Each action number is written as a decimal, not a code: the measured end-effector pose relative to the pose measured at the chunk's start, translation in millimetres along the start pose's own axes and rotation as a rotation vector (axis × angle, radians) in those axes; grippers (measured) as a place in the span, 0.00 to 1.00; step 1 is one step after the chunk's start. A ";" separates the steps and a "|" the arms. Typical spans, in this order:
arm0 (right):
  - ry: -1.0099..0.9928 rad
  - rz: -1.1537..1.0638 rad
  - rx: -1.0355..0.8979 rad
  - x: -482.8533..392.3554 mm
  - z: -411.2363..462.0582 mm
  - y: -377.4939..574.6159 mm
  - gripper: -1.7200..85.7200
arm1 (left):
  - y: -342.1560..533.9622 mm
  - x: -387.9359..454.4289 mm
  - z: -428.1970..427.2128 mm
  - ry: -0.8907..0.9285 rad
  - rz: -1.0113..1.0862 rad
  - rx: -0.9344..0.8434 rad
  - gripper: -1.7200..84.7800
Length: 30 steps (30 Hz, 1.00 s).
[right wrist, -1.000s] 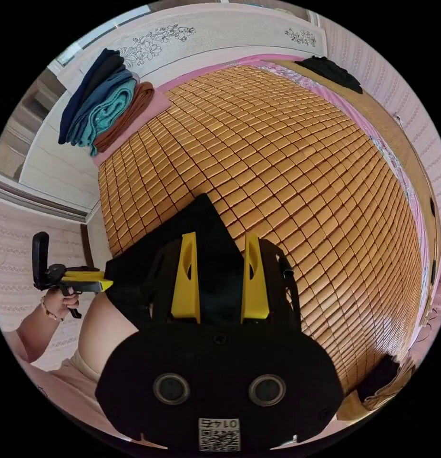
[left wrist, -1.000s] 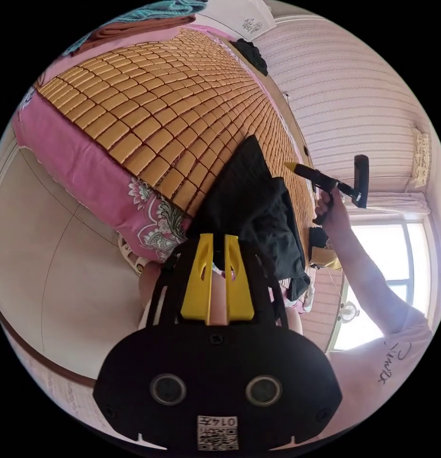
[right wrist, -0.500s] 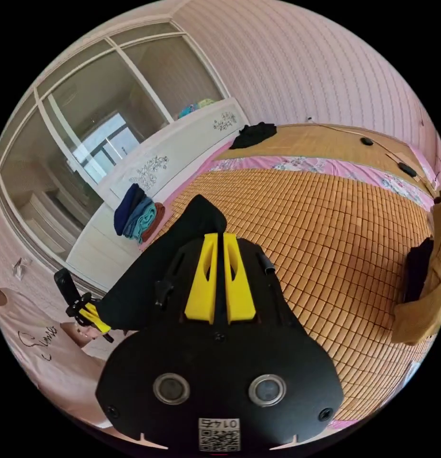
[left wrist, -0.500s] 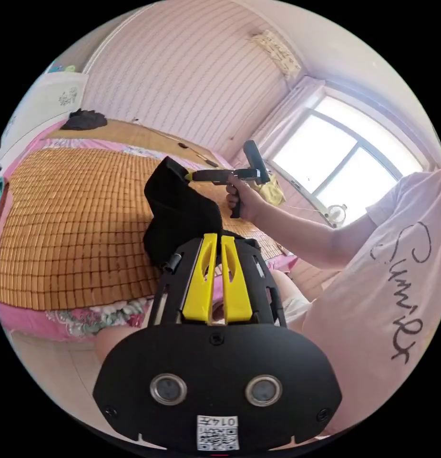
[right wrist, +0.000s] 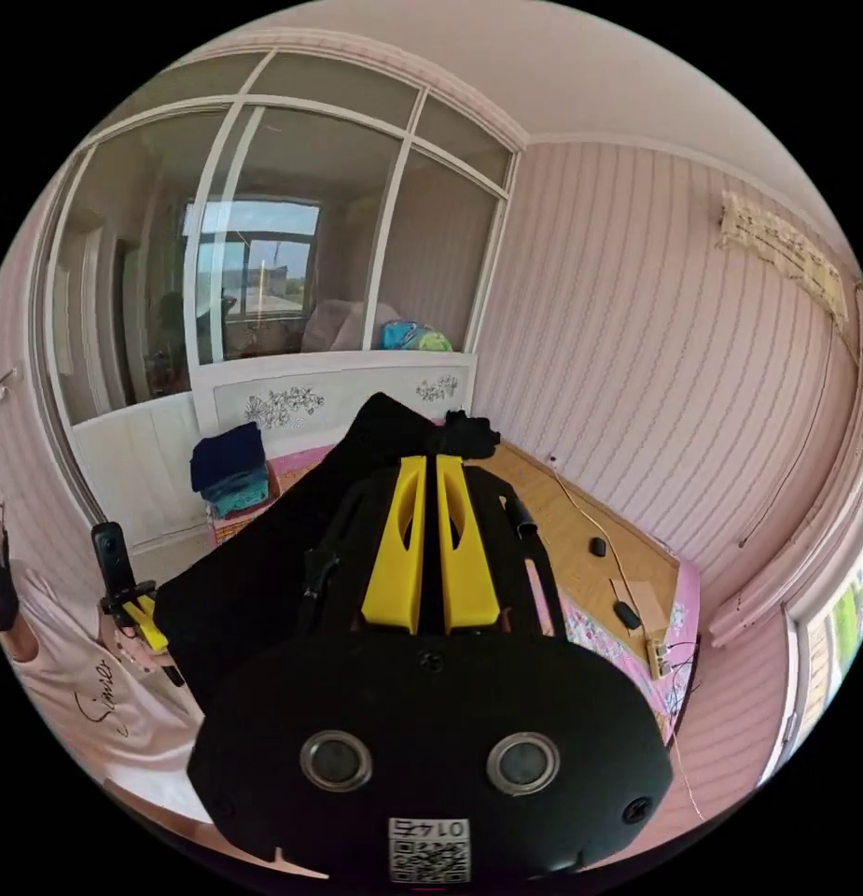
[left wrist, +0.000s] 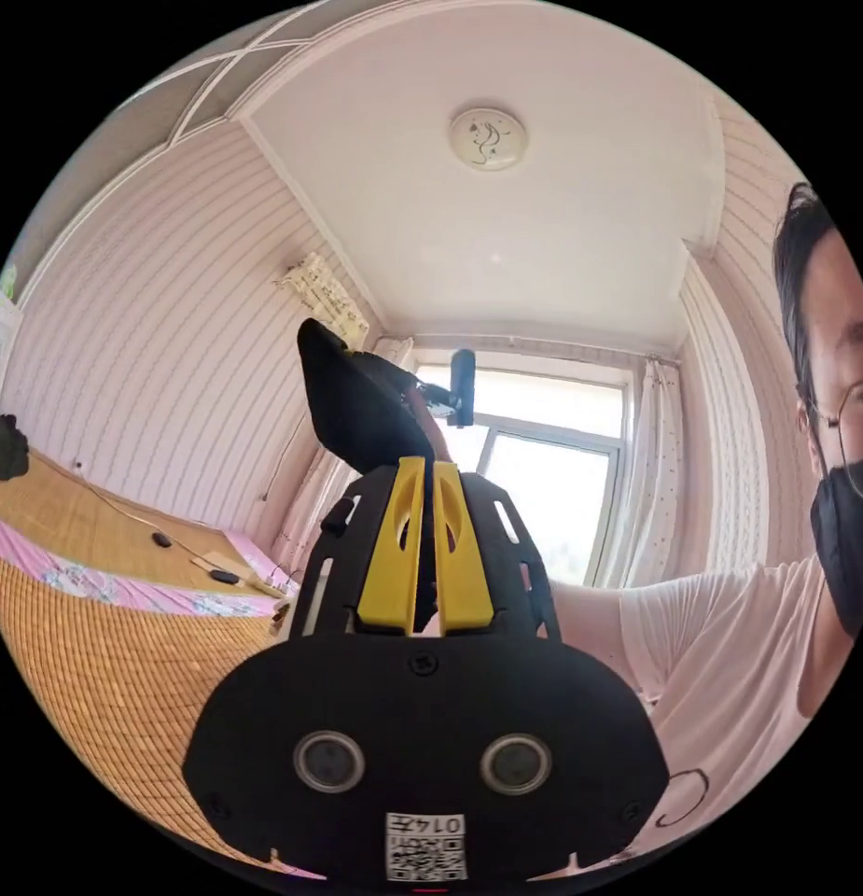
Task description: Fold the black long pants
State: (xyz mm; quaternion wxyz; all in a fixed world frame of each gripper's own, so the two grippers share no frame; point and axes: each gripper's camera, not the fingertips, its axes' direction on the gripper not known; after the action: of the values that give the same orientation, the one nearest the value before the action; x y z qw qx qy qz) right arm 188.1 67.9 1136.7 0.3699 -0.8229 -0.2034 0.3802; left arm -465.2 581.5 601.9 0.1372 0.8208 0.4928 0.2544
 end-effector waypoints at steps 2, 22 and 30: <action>-0.057 0.021 -0.176 -8.5 84.5 30.5 0.02 | 38.1 -29.5 -19.5 -0.152 -0.078 -0.100 0.01; -0.702 0.052 -0.658 -183.6 434.6 97.8 0.05 | 142.9 -166.4 -229.1 -1.091 -0.409 -0.254 0.02; -0.528 -0.023 -0.678 -224.0 438.4 130.0 0.10 | 161.2 -233.6 -311.0 -1.449 -0.626 -0.254 0.09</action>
State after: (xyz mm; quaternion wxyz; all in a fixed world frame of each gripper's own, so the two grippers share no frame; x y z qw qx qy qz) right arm -286.0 45.2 952.3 0.0179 -0.7700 -0.4138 0.4854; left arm -607.9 291.4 871.7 0.5809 0.5833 0.4559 -0.3384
